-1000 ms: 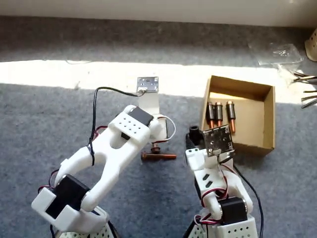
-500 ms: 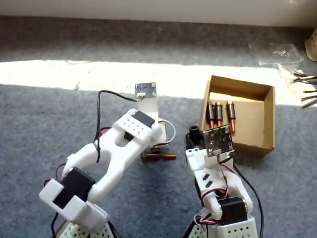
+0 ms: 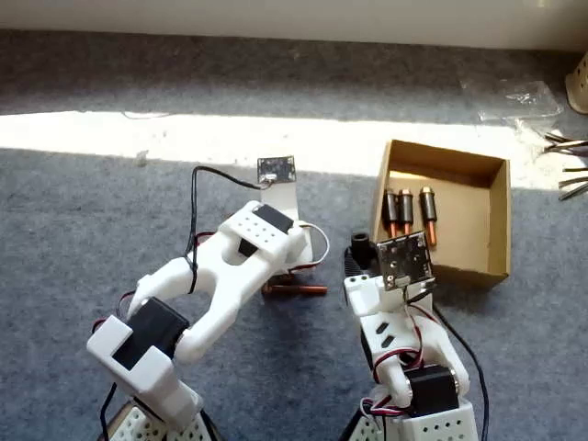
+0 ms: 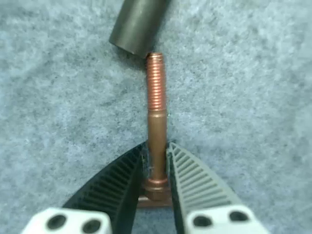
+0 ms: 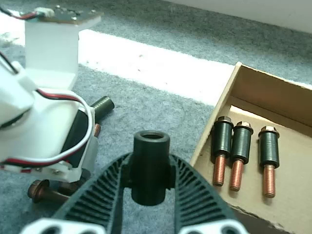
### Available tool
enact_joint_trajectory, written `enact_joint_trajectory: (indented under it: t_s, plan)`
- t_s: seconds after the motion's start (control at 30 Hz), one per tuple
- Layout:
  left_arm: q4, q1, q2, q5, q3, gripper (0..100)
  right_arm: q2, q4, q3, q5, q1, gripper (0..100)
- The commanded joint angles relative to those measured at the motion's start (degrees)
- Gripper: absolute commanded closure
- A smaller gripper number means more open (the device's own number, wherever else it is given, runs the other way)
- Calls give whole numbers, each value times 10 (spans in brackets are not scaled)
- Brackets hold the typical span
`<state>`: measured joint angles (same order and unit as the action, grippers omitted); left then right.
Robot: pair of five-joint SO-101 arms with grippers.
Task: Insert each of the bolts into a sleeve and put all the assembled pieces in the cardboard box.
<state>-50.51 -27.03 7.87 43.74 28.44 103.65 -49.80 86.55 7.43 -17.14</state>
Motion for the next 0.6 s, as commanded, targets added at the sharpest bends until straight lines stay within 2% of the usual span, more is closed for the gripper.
enact_joint_trajectory:
  t_s: [0.0, 0.27, 0.43, 0.57]
  plan:
    - [4, 5, -3, -1, -21, 986, 0, 22, -8, -2, 7, 995]
    - [4, 4, -7, -190, -15, 984, 0, 22, -8, -2, 7, 995]
    - [1, 3, -8, -263, -17, 983, 0, 22, -8, -2, 7, 995]
    - [-40, 5, -12, -328, -43, 982, 0, 22, -8, -2, 7, 995]
